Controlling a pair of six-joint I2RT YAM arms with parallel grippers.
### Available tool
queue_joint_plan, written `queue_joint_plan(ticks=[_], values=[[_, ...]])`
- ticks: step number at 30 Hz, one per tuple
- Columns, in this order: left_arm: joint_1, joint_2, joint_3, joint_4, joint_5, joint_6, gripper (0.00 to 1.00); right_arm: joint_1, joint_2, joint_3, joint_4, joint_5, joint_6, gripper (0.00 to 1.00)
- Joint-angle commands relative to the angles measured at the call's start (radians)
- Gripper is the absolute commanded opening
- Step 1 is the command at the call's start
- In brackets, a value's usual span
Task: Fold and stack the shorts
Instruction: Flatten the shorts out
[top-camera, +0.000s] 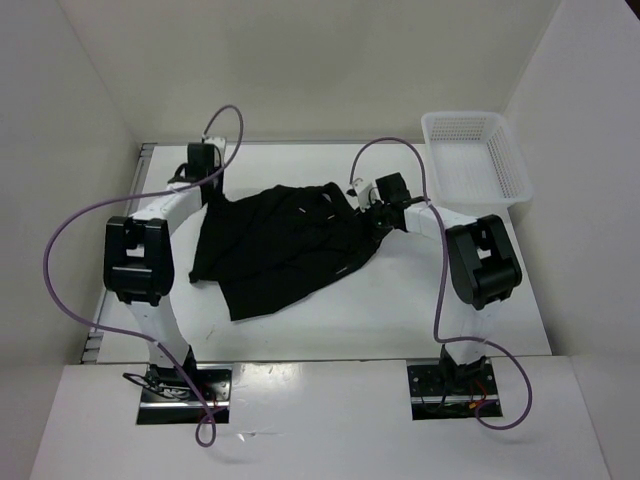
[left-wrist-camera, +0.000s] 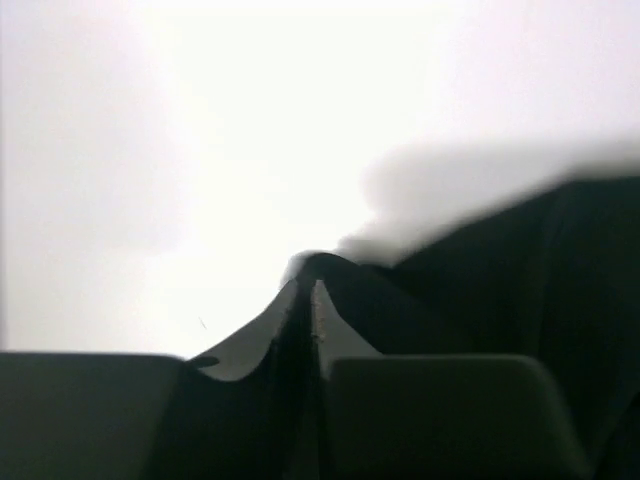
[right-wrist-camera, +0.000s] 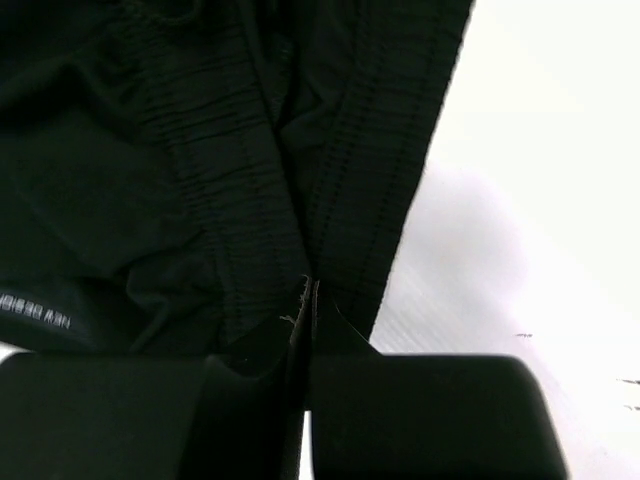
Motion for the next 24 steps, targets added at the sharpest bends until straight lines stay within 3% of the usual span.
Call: queue_joint_plan(ticks=[1, 2, 4, 6, 7, 9, 11, 13, 16, 18, 23, 24], values=[[0.024, 0.01, 0.184, 0.025, -0.068, 0.002, 0.18, 0.01, -0.101, 0.005, -0.04, -0.008, -0.035, 0.0], [0.024, 0.01, 0.214, 0.025, -0.079, 0.002, 0.25, 0.01, -0.116, 0.006, -0.083, -0.024, -0.044, 0.0], [0.035, 0.019, 0.289, -0.028, -0.088, 0.002, 0.59, 0.01, -0.156, 0.041, -0.172, -0.094, -0.08, 0.0], [0.035, -0.016, 0.317, -0.123, -0.047, 0.002, 0.84, 0.01, -0.193, 0.054, -0.224, -0.143, -0.09, 0.0], [0.02, -0.036, 0.317, -0.154, -0.031, 0.002, 0.87, 0.01, -0.207, 0.055, -0.246, -0.192, -0.103, 0.0], [-0.012, -0.124, 0.24, -0.229, 0.037, 0.002, 0.88, 0.01, -0.228, 0.032, -0.272, -0.226, -0.103, 0.0], [-0.084, -0.209, 0.148, -0.384, 0.102, 0.002, 0.81, 0.01, -0.26, -0.003, -0.272, -0.252, -0.094, 0.0], [-0.159, -0.386, -0.064, -0.507, 0.194, 0.002, 0.8, 0.01, -0.27, -0.027, -0.272, -0.252, -0.094, 0.0], [-0.279, -0.655, -0.381, -0.567, 0.124, 0.002, 0.8, 0.01, -0.293, -0.082, -0.252, -0.225, -0.104, 0.0], [-0.313, -0.689, -0.472, -0.593, 0.081, 0.002, 0.8, 0.01, -0.302, -0.094, -0.211, -0.211, -0.104, 0.0], [-0.338, -0.613, -0.499, -0.614, 0.093, 0.002, 0.81, 0.01, -0.291, -0.132, -0.148, -0.19, -0.086, 0.37], [-0.353, -0.613, -0.511, -0.614, 0.093, 0.002, 0.81, 0.01, -0.291, -0.133, -0.137, -0.19, -0.074, 0.41]])
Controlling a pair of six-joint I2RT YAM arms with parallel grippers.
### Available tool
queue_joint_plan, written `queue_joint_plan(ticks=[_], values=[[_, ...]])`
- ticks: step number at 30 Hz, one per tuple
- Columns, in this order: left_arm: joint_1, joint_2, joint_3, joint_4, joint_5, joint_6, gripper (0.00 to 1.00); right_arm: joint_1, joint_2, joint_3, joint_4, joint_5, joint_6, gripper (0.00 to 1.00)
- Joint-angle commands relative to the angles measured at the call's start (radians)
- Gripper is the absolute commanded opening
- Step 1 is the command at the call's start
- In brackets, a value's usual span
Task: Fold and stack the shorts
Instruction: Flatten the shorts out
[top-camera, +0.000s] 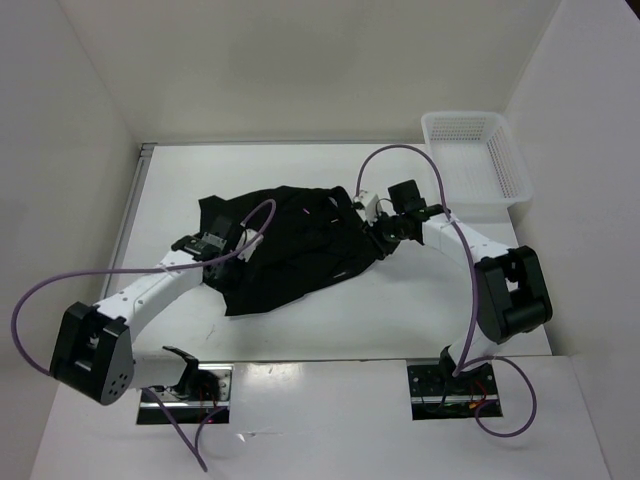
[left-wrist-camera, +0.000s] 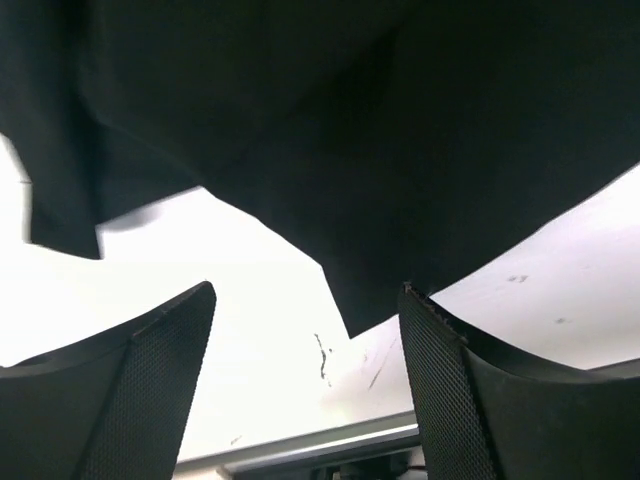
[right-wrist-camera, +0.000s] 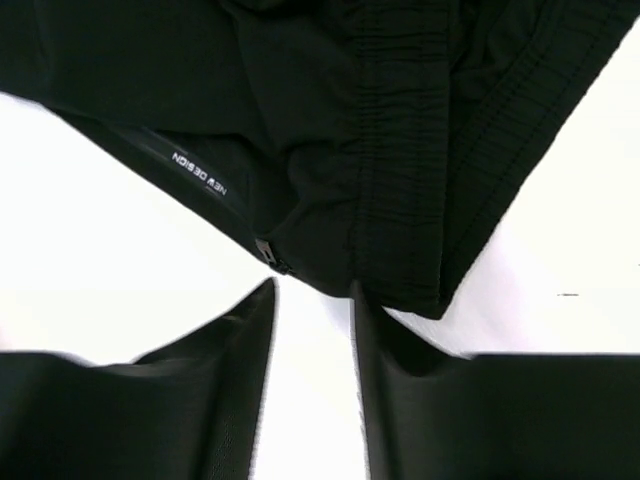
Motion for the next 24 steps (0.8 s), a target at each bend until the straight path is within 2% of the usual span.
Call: queue_joint_plan(ticks=[1, 4, 7, 14, 17, 20, 21, 24], values=[[-0.029, 0.034, -0.013, -0.025, -0.013, 0.002, 0.83, 0.005, -0.011, -0.007, 0.091, 0.002, 0.02, 0.45], [-0.1, 0.062, -0.04, -0.035, 0.01, 0.002, 0.84, 0.005, 0.002, -0.007, 0.122, 0.002, 0.045, 0.46], [-0.12, 0.12, -0.054, -0.024, 0.02, 0.002, 0.86, 0.005, 0.02, -0.007, 0.166, 0.013, 0.066, 0.56], [-0.12, 0.157, -0.118, 0.02, 0.044, 0.002, 0.86, 0.005, 0.085, -0.007, 0.251, 0.033, 0.123, 0.56], [-0.12, 0.177, -0.184, 0.135, -0.045, 0.002, 0.86, 0.005, 0.126, 0.003, 0.288, 0.083, 0.143, 0.56], [-0.12, 0.186, -0.185, 0.198, -0.071, 0.002, 0.7, 0.005, 0.163, 0.003, 0.298, 0.133, 0.143, 0.56], [-0.12, 0.186, -0.184, 0.199, -0.071, 0.002, 0.55, 0.005, 0.163, 0.003, 0.298, 0.142, 0.143, 0.56], [-0.12, 0.186, -0.163, 0.232, -0.071, 0.002, 0.28, 0.014, 0.178, 0.012, 0.289, 0.142, 0.143, 0.48]])
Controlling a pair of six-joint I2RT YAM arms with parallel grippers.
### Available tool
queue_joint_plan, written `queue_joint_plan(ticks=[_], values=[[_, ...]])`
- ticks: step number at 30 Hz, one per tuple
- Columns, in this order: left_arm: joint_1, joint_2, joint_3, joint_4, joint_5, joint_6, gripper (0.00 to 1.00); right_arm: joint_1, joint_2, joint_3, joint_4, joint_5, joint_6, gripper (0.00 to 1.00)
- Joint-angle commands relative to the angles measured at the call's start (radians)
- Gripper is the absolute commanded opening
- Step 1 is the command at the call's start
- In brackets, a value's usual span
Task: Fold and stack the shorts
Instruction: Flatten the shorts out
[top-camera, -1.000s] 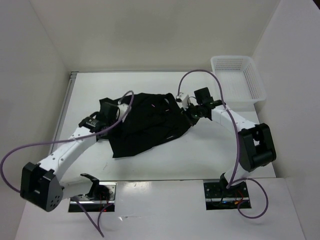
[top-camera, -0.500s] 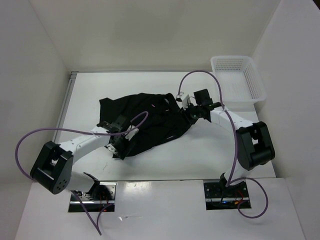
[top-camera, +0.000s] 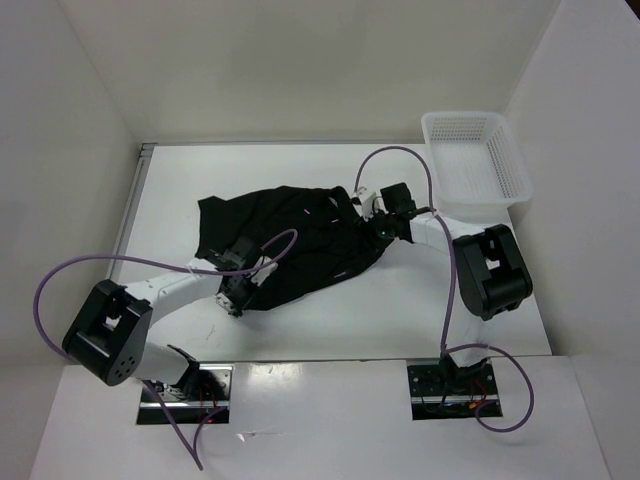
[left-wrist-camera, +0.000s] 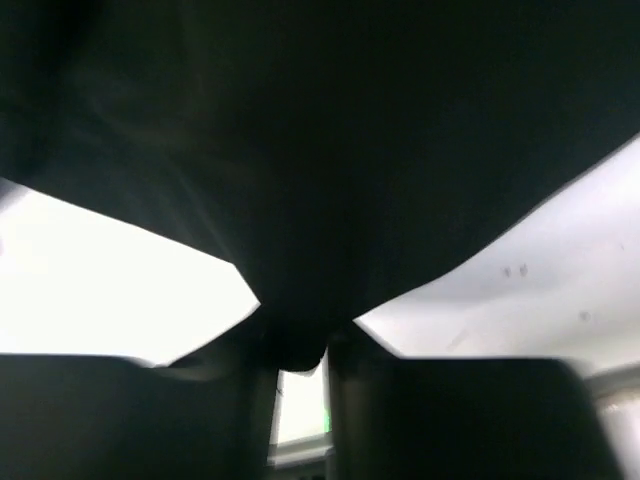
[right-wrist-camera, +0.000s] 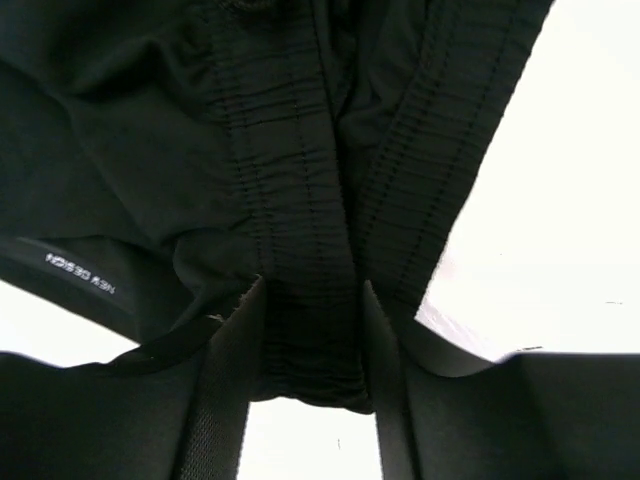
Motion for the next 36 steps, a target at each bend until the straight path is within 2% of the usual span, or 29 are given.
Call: queue_joint_plan(ticks=[1, 2, 4, 5, 7, 8, 9, 13, 16, 18, 19, 20, 22, 24, 29, 34, 36], values=[[0.004, 0.039, -0.028, 0.18, -0.085, 0.008, 0.22, 0.014, 0.012, 0.016, 0.053, 0.031, 0.012, 0.46], [0.004, 0.039, -0.028, 0.18, -0.085, 0.008, 0.16, 0.025, 0.012, 0.0, 0.053, 0.031, 0.012, 0.44], [0.004, 0.039, -0.018, 0.215, -0.094, 0.008, 0.15, 0.051, 0.012, -0.03, 0.042, 0.031, -0.018, 0.44], [0.004, 0.03, -0.018, 0.215, -0.094, 0.008, 0.06, 0.075, 0.003, -0.041, 0.03, 0.031, -0.054, 0.42], [0.004, 0.03, -0.008, 0.256, -0.103, 0.008, 0.0, 0.086, -0.007, -0.041, 0.021, 0.021, -0.063, 0.21], [0.004, 0.03, 0.003, 0.256, -0.103, 0.008, 0.0, 0.086, -0.007, -0.041, 0.021, 0.021, -0.063, 0.14], [0.004, 0.021, 0.012, 0.267, -0.103, 0.008, 0.0, 0.086, -0.016, -0.026, 0.01, 0.009, -0.063, 0.01], [0.044, 0.021, 0.087, 0.315, -0.151, 0.008, 0.0, 0.086, -0.027, 0.055, -0.036, 0.009, -0.063, 0.0], [0.125, 0.03, 0.22, 0.397, -0.25, 0.008, 0.0, 0.086, -0.013, 0.237, -0.11, -0.002, -0.039, 0.0], [0.212, 0.065, 0.337, 0.414, -0.292, 0.008, 0.0, 0.065, 0.005, 0.444, -0.139, -0.023, -0.011, 0.0], [0.24, 0.077, 0.473, 0.414, -0.292, 0.008, 0.0, 0.054, 0.034, 0.519, -0.151, -0.032, 0.023, 0.0], [0.266, 0.088, 0.535, 0.414, -0.307, 0.008, 0.0, 0.043, 0.051, 0.672, -0.182, -0.044, 0.037, 0.0], [0.324, 0.1, 0.632, 0.414, -0.321, 0.008, 0.0, 0.022, 0.09, 0.866, -0.223, -0.055, 0.037, 0.0], [0.351, 0.081, 0.699, 0.424, -0.346, 0.008, 0.0, 0.011, 0.09, 0.94, -0.257, -0.055, 0.023, 0.0], [0.409, -0.033, 0.678, 0.43, -0.378, 0.008, 0.0, 0.002, -0.02, 0.945, -0.294, -0.055, 0.001, 0.0], [0.409, -0.214, 0.443, 0.411, -0.396, 0.008, 0.0, 0.002, -0.157, 0.763, -0.331, -0.065, -0.028, 0.0], [0.409, -0.258, 0.408, 0.387, -0.396, 0.008, 0.0, 0.002, -0.2, 0.712, -0.341, -0.084, -0.028, 0.0]])
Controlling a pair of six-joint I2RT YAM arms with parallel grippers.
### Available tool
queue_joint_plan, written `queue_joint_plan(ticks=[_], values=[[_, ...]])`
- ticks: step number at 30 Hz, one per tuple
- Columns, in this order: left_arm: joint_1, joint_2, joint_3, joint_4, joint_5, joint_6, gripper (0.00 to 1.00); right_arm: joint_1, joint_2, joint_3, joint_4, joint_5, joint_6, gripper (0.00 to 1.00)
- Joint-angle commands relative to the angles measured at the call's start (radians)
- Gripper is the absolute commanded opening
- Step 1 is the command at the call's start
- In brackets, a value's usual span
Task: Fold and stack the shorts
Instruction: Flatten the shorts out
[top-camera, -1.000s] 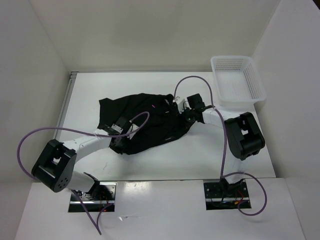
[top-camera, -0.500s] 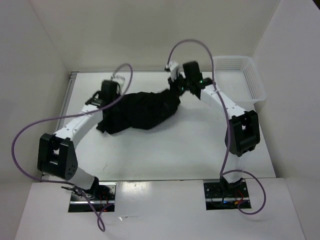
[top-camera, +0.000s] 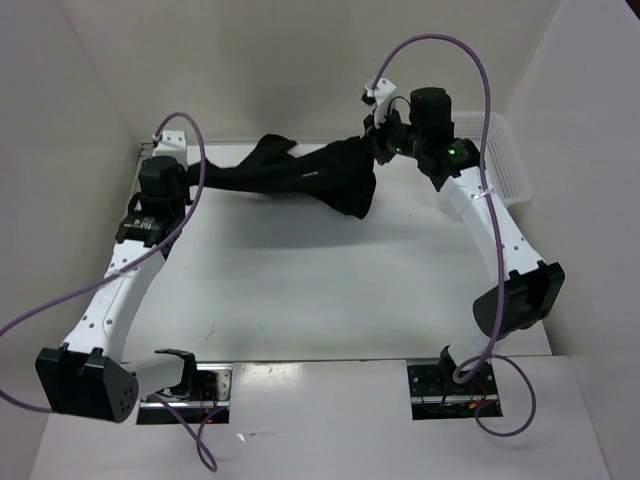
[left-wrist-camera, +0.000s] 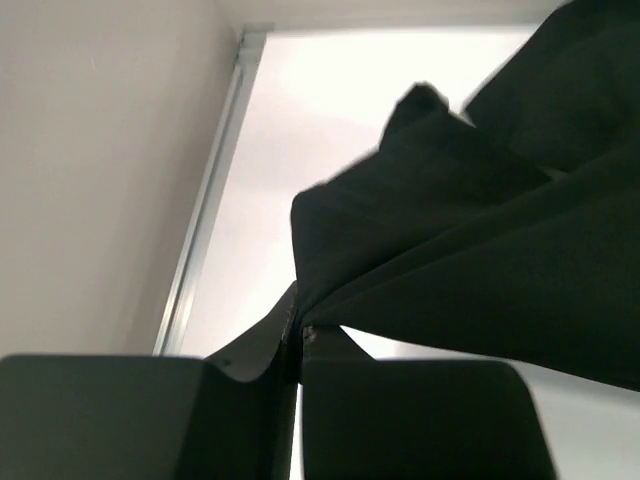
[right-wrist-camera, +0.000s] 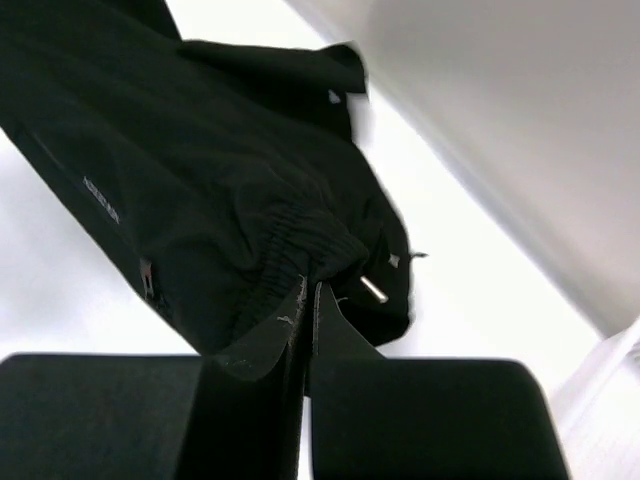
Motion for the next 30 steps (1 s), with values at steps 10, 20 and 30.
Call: queue_joint_plan(ticks=[10, 20, 30], values=[[-0.093, -0.185, -0.302, -0.233, -0.021, 0.003, 0.0, 0.005, -0.205, -0.412, -0.105, -0.169, -0.114, 0.0], [-0.153, -0.082, -0.32, -0.226, 0.039, 0.003, 0.0, 0.005, -0.246, -0.579, 0.014, -0.167, 0.019, 0.0], [-0.039, 0.342, 0.578, -0.001, 0.031, 0.003, 0.0, 0.005, 0.167, 0.308, 0.166, 0.194, 0.147, 0.0]])
